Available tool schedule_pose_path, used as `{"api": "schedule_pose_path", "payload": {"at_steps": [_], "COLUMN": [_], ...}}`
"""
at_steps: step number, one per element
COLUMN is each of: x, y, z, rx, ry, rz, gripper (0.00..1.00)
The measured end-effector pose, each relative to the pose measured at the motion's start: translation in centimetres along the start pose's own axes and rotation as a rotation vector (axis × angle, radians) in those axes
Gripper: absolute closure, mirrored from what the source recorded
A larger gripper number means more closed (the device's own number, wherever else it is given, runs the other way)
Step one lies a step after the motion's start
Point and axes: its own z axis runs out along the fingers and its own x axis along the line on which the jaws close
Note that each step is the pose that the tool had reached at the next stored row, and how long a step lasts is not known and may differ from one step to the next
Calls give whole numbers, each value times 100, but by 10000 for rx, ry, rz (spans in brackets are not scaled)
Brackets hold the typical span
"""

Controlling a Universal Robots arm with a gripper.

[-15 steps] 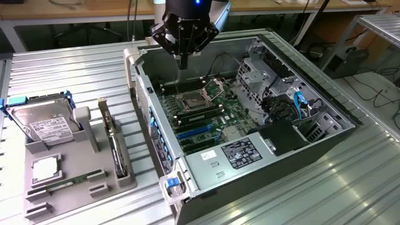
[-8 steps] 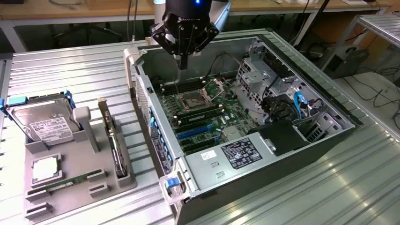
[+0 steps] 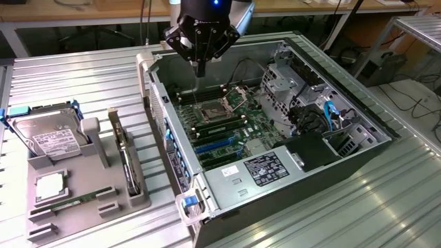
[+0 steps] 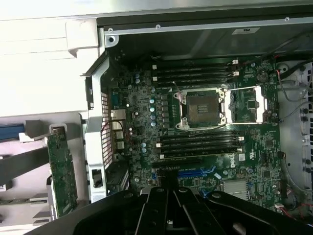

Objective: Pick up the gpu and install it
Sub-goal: 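Reach for the gpu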

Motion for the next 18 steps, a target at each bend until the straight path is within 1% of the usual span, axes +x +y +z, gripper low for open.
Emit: {"api": "schedule_pose_path", "payload": {"at_steps": [2,10,12,18], "x": [87,376,483,740], "y": [-44,-178,-220,-304], "z": [-4,-16,-21,-31], "rx": [0,-1,-1,-2], "ry": [0,-1,-1,-1], "rz": [-2,0,-1,-1], "gripper": [89,89,89,89]}}
